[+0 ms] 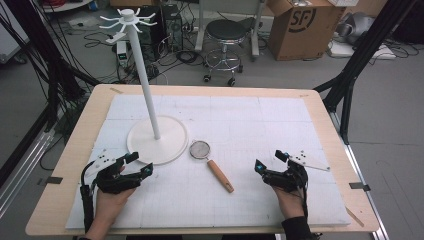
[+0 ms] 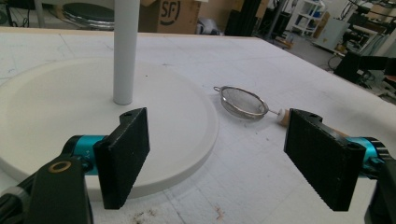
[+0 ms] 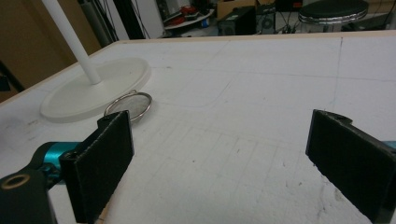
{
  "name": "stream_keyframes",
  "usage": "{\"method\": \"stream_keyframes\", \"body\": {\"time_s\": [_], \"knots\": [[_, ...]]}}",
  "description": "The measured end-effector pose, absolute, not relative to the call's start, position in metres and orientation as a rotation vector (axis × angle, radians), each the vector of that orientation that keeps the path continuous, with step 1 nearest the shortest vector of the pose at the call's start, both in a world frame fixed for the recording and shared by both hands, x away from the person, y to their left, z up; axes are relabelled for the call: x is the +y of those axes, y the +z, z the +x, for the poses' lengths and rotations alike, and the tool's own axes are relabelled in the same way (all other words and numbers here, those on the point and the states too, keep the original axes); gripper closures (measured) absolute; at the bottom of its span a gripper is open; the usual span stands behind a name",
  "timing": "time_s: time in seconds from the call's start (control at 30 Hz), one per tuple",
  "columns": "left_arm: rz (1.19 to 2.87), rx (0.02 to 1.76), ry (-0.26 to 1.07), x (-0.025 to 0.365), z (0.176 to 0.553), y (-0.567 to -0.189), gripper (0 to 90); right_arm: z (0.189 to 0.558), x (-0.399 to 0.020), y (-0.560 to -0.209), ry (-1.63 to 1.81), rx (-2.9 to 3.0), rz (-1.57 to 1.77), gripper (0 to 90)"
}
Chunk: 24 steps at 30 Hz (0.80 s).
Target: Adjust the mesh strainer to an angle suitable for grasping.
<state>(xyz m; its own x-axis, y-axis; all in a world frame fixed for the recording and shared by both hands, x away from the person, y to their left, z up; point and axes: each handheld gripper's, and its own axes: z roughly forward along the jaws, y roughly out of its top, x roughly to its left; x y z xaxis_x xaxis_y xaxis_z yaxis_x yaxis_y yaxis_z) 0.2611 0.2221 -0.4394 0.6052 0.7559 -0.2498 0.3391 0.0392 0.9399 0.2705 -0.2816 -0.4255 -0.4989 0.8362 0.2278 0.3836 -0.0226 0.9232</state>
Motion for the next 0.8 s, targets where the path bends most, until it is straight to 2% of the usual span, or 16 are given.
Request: {"method": "stream_keyframes", "body": {"time_s": [0.27,0.3,0.33,0.37,0.43,0.47,0.53,0.8], "knots": [[1.557,0.955,0.408,0.223,0.261,-0.440,23.0,0.271,-0.279,-0.426,1.532,1.873,1.268,6.8],[1.556,0.956,0.408,0.223,0.261,-0.440,23.0,0.271,-0.279,-0.426,1.537,1.875,1.264,13.2],[1.556,0.956,0.409,0.222,0.261,-0.440,23.1,0.271,-0.279,-0.425,1.547,1.882,1.262,32.3],[1.555,0.956,0.409,0.223,0.261,-0.440,23.1,0.271,-0.278,-0.425,1.549,1.890,1.265,33.7],[1.557,0.954,0.410,0.223,0.261,-0.440,23.2,0.273,-0.277,-0.427,1.547,1.914,1.268,46.3],[1.557,0.955,0.410,0.223,0.261,-0.440,23.2,0.274,-0.276,-0.427,1.548,1.936,1.270,48.7],[1.562,0.955,0.408,0.223,0.261,-0.440,23.1,0.277,-0.273,-0.430,1.542,1.967,1.288,58.8],[1.563,0.957,0.408,0.223,0.261,-0.441,23.1,0.286,-0.258,-0.429,1.561,2.053,1.303,82.4]]}}
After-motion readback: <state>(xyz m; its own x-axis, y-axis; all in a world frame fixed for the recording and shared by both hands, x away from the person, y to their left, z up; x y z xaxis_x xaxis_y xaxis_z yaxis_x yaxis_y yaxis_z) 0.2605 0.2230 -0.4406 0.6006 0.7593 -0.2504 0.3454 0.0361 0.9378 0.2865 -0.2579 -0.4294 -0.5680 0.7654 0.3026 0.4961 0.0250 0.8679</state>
